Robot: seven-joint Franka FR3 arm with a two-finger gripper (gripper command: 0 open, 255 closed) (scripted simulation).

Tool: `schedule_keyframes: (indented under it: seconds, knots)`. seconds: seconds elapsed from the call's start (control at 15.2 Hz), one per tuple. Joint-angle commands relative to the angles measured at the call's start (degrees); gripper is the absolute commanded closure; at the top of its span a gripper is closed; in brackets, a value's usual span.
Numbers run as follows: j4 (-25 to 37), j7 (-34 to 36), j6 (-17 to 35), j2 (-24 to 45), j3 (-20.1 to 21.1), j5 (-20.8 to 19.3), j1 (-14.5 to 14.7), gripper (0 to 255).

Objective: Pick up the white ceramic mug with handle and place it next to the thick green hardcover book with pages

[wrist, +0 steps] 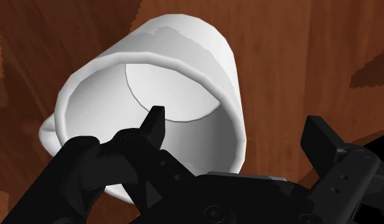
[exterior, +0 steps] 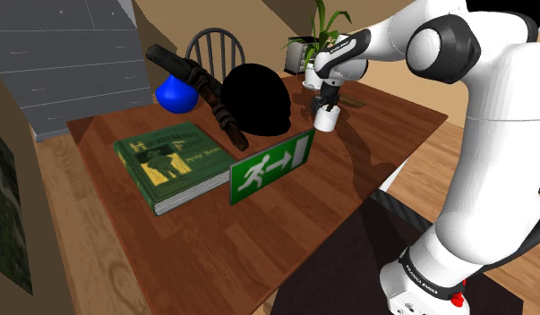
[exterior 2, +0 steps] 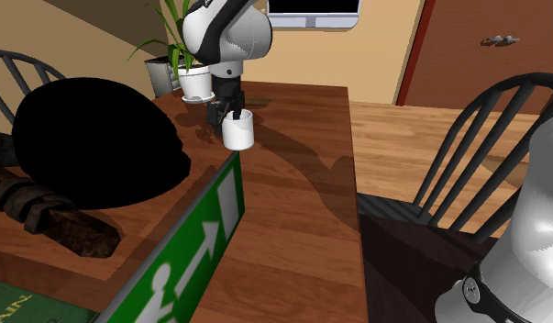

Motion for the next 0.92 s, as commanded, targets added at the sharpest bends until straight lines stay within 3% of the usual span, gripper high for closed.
schedule_keyframes:
  seconds: [0.0, 0.07, 0.13, 0.86]
  knots:
    - [0.0, 0.0, 0.0, 0.0, 0.0, 0.0, 0.0, 0]
    - [0.0, 0.0, 0.0, 0.0, 0.0, 0.0, 0.0, 0]
    - [0.0, 0.0, 0.0, 0.0, 0.0, 0.0, 0.0, 255]
    - [0.5, 0.2, -1.2, -0.7, -0.2, -0.4, 0.1, 255]
